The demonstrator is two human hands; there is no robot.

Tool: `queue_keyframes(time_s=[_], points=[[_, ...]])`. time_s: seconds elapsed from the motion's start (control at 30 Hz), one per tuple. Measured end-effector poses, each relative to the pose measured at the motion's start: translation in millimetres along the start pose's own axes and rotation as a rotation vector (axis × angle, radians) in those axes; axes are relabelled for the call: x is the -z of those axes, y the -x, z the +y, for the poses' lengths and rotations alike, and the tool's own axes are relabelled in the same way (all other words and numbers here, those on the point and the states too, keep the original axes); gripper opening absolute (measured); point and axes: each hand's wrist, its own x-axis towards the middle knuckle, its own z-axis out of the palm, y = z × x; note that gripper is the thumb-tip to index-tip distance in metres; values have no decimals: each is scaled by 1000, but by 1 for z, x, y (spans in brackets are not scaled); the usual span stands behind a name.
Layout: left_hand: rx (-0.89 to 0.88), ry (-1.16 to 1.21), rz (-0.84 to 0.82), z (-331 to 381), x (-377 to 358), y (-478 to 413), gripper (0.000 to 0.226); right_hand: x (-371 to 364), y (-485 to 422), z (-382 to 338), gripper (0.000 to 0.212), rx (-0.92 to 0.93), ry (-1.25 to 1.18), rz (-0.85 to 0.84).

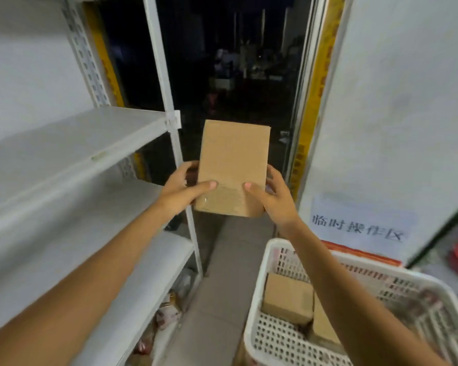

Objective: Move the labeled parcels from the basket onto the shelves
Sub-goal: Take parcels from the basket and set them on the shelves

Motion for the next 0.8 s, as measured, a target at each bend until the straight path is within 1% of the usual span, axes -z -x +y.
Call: queue_keyframes(time_s=[0.07,0.13,0.23,0.3,0.37,0.47,0.53,0.6,0.67,0.73,0.8], points=[[25,11,-109,-14,-43,-11,61,36,16,21,63,-69,55,66],[44,8,-197,-28,-83,-19,65,67,29,41,66,-159,85,133],[109,-11,-332,-44,-137,-23,83,105,49,60,68,-302,147,206],[170,19,-438,-55,-170,-25,87,126,64,72,67,-395,168,238],[217,28,-545,-64,-200,-23,75,143,80,86,64,-476,170,279],[249,19,-657,-74,-235,-14,62,161,104,104,61,-553,172,362],[265,5,-716,-79,-260,-9,59,176,119,116,58,-600,164,389],[292,-11,-753,-82,-283,-2,66,192,134,126,57,-644,141,411],[268,-55,-782,-85,-308,4,75,211,146,137,54,-675,135,424],[272,-125,-790,-91,-333,9,83,229,156,154,56,-704,149,427],[306,-144,-788,-96,-365,15,85,252,161,172,58,-734,194,460]])
